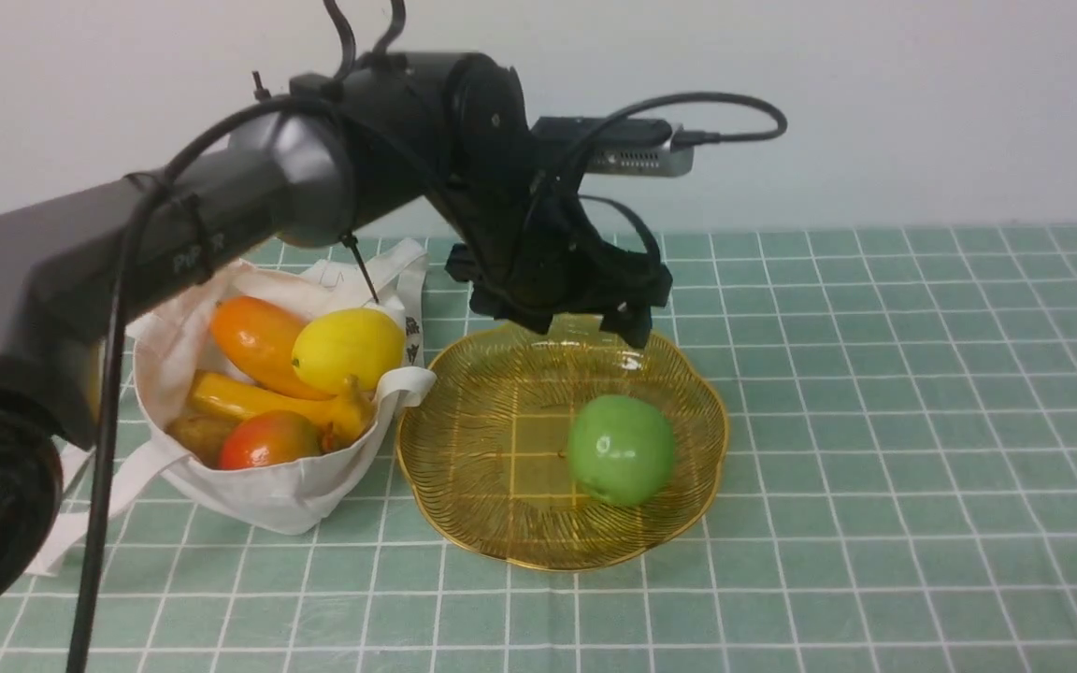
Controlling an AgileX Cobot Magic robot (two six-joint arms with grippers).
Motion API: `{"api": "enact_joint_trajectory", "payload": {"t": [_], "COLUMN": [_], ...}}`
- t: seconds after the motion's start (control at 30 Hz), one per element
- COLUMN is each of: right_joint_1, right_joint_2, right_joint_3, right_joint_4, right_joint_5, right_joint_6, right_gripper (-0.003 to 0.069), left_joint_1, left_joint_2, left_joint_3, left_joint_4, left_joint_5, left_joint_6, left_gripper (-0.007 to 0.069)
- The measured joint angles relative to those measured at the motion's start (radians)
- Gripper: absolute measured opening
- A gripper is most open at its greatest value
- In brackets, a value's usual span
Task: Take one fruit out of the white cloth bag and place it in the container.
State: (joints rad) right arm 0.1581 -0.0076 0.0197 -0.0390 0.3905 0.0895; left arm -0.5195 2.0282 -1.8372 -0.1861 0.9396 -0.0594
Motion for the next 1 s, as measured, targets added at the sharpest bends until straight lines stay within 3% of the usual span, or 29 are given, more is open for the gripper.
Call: {"api": "enact_joint_trajectory", "payload": {"t": [0.1,0.2,0.27,0.33,0.57,0.77,1.0], "right_joint_1": [0.000,0.000,0.000,0.000,0.000,0.000,0.000], "right_joint_2": [0.000,0.000,0.000,0.000,0.000,0.000,0.000], "right_joint_3": [0.000,0.000,0.000,0.000,0.000,0.000,0.000], "right_joint_4": [0.000,0.000,0.000,0.000,0.000,0.000,0.000], "right_joint_5": [0.000,0.000,0.000,0.000,0.000,0.000,0.000], "right_joint_6": [0.000,0.000,0.000,0.000,0.000,0.000,0.000], "right_gripper": [-0.0015,-0.0015,-0.0015,-0.0015,-0.0015,-0.0015,-0.0015], "left_joint_1": [0.009,0.013,0.014,0.014,0.015,0.015,0.015], "left_joint_2": [-0.037,-0.115,-0.184,-0.271,-0.562,-0.897,-1.268], "left_joint_3": [-0.086,-0.185,-0.234,-0.252,-0.098,0.327,0.921], "left_joint_4": [0.028,0.090,0.148,0.227,0.326,0.311,0.309], "left_joint_5": [0.106,0.237,0.283,0.296,0.315,0.300,-0.152], "left_joint_6": [0.001,0.027,0.050,0.065,0.059,0.015,-0.054], "left_gripper": [0.0394,0.0160,0.0052,0.0011,-0.0008,-0.0008,-0.0008]}}
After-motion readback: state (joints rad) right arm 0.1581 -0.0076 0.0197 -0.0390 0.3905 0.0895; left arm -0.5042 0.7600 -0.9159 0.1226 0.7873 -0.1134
